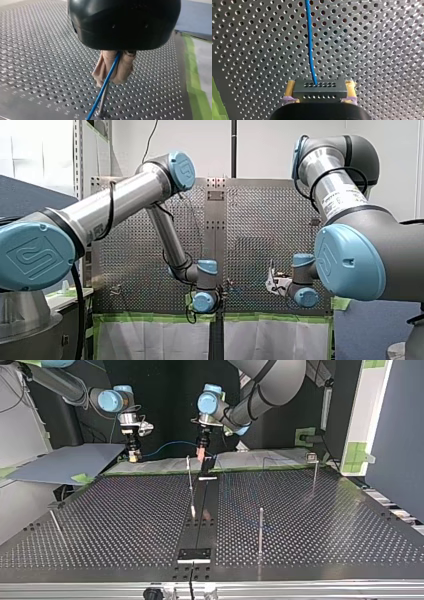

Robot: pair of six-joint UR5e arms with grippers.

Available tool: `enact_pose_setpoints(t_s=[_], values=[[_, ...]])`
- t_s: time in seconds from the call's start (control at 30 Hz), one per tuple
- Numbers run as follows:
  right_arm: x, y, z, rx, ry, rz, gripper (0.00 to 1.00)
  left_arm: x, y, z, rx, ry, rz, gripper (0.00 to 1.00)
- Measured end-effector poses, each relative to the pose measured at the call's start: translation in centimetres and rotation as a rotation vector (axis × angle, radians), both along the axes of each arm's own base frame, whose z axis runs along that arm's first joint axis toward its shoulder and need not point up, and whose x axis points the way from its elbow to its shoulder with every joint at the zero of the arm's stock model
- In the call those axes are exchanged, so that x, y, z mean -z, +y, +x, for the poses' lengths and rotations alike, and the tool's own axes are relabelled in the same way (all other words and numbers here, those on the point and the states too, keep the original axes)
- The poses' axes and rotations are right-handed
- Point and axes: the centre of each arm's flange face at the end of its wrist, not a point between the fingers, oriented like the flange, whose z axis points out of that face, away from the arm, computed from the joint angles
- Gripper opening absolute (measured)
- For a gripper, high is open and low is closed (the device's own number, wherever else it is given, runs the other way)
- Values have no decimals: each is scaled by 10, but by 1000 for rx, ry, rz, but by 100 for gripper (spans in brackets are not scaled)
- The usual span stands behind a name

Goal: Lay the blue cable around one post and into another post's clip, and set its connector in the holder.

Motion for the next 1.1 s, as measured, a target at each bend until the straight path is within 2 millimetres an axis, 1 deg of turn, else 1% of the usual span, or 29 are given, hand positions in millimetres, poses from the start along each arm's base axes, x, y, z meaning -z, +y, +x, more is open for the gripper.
enact_pose_setpoints(t_s=[0.17, 0.3, 0.4, 0.83, 1.1], values=[[2, -3, 1, -17, 1, -3, 0, -3, -1, 14, -12, -12, 3, 9], [1, -6, 2, -22, 0, -6, 0, -7, 1, 25, -39, -17, 17, 9], [1, -7, 3, -23, 0, -6, 0, -8, 4, 29, -55, -21, 22, 9], [4, -8, 1, -16, 12, 0, 0, -11, 10, 33, -135, -60, 87, 9], [5, -7, 0, -14, 19, 0, 0, -13, 11, 31, -201, -90, 151, 9]])
